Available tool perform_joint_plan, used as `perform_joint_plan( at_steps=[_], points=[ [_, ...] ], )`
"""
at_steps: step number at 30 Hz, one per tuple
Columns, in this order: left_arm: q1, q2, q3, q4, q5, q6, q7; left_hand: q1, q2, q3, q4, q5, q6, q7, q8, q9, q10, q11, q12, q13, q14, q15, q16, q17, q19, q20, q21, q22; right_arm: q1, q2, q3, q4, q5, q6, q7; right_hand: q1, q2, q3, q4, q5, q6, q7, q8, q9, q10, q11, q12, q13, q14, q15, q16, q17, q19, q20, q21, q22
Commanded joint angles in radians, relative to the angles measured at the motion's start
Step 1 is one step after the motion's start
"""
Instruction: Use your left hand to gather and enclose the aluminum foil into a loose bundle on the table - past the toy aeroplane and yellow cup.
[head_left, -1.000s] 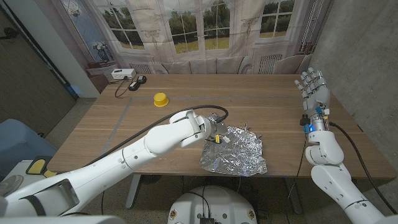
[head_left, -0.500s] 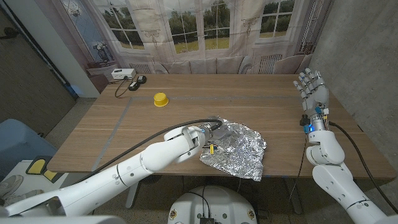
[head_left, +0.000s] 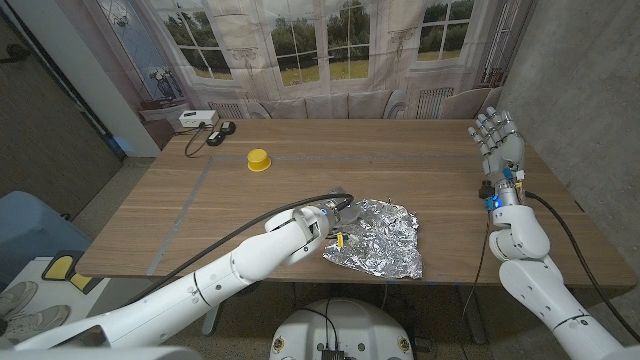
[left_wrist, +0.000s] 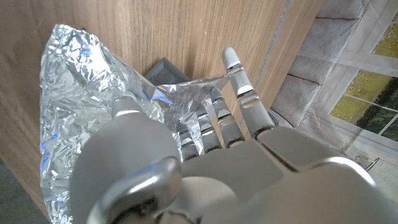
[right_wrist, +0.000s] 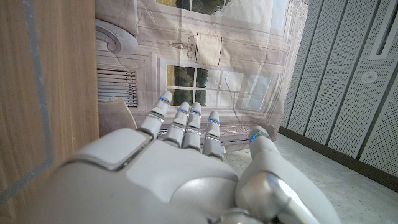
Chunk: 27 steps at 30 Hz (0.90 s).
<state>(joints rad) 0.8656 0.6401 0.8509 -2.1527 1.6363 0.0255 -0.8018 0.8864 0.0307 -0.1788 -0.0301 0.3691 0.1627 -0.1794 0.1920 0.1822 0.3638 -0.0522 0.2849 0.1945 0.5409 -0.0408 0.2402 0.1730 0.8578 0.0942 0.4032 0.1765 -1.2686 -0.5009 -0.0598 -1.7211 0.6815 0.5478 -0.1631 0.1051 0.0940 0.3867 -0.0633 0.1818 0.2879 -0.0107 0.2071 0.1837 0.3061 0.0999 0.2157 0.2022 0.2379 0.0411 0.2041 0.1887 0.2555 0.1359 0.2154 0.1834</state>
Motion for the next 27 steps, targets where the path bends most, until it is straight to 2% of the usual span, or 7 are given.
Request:
perform_joint_plan(
  at_steps=[1,11,14,16,21,23,27],
  points=[
    [-0.042,-0.048,0.047,0.079,0.011,0.017,-0.173,0.024,-0.008,-0.01,-0.003,-0.009,0.057,0.021,0.021,0.002,0.058,-0.019,0.006,0.004,0.059,-0.034,-0.004,0.004,0.089,-0.043,0.021,0.003,0.028,0.004,-0.016,0.015,-0.014,-0.013,-0.014,-0.002,0.001,0.007,0.002,0.006,0.002,0.002,-0.001,0.003,0.011,-0.001,0.007,0.005,0.008,0.004,0.009,0.002,0.007,0.0,0.007,0.005],
    [-0.076,-0.076,0.07,0.143,-0.033,0.035,-0.259,0.056,-0.001,-0.014,-0.01,-0.018,0.028,-0.01,-0.004,0.006,-0.194,0.017,-0.097,0.013,-0.078,0.01,-0.064,0.013,0.102,-0.067,-0.009,0.002,0.043,0.002,-0.028,0.02,-0.026,-0.023,-0.025,-0.005,0.002,0.008,0.004,0.006,0.007,0.007,-0.001,0.003,0.021,0.002,0.01,0.005,0.01,0.006,0.008,0.002,0.006,-0.002,0.007,0.005],
    [-0.076,-0.061,0.078,0.147,-0.036,0.041,-0.209,0.125,0.036,0.02,-0.038,-0.023,0.088,-0.023,0.016,0.008,-0.208,-0.002,-0.081,0.017,-0.038,-0.028,-0.044,0.016,0.145,-0.113,-0.005,0.003,0.047,0.002,-0.03,0.021,-0.031,-0.024,-0.03,-0.005,0.002,0.008,0.004,0.006,0.008,0.007,-0.001,0.003,0.022,0.002,0.01,0.005,0.01,0.006,0.008,0.002,0.007,-0.002,0.007,0.005],
    [-0.056,-0.041,0.074,0.14,-0.033,0.065,-0.122,0.187,0.06,0.05,-0.067,-0.048,0.247,0.028,0.062,0.012,-0.15,-0.023,-0.049,0.023,0.042,-0.087,-0.026,0.019,0.184,-0.167,0.001,0.006,0.05,0.002,-0.032,0.021,-0.032,-0.026,-0.031,-0.005,0.002,0.008,0.004,0.006,0.009,0.007,-0.001,0.003,0.024,0.002,0.01,0.006,0.011,0.005,0.008,0.002,0.006,-0.003,0.007,0.005],
    [-0.001,0.013,0.051,0.119,-0.034,0.124,0.138,0.454,0.156,0.252,-0.139,-0.154,0.668,0.263,0.162,0.036,0.139,-0.005,0.086,0.079,0.293,-0.177,0.013,0.033,0.228,-0.283,0.052,0.023,0.055,0.002,-0.036,0.021,-0.035,-0.03,-0.037,-0.005,0.002,0.009,0.005,0.006,0.01,0.008,-0.001,0.003,0.027,0.003,0.01,0.006,0.01,0.007,0.007,0.002,0.006,-0.003,0.006,0.005],
    [0.026,0.038,0.034,0.111,-0.056,0.142,0.263,0.578,0.147,0.373,-0.143,-0.155,0.786,0.307,0.195,0.079,0.289,-0.018,0.184,0.138,0.465,-0.192,0.054,0.064,0.244,-0.304,0.098,0.026,0.057,0.001,-0.037,0.023,-0.036,-0.03,-0.035,-0.006,0.003,0.009,0.005,0.006,0.011,0.008,-0.002,0.003,0.028,0.003,0.011,0.006,0.011,0.006,0.007,0.002,0.006,-0.004,0.006,0.005],
    [0.072,0.076,0.008,0.113,-0.083,0.173,0.505,0.643,0.123,0.419,-0.145,-0.158,0.859,0.31,0.221,0.118,0.358,-0.037,0.248,0.186,0.528,-0.191,0.052,0.081,0.252,-0.308,0.136,0.027,0.062,-0.002,-0.041,0.025,-0.04,-0.034,-0.035,-0.005,0.002,0.01,0.005,0.006,0.017,0.01,0.0,0.003,0.036,0.003,0.013,0.006,0.012,0.006,0.007,0.002,0.005,-0.003,0.006,0.005]
  ],
)
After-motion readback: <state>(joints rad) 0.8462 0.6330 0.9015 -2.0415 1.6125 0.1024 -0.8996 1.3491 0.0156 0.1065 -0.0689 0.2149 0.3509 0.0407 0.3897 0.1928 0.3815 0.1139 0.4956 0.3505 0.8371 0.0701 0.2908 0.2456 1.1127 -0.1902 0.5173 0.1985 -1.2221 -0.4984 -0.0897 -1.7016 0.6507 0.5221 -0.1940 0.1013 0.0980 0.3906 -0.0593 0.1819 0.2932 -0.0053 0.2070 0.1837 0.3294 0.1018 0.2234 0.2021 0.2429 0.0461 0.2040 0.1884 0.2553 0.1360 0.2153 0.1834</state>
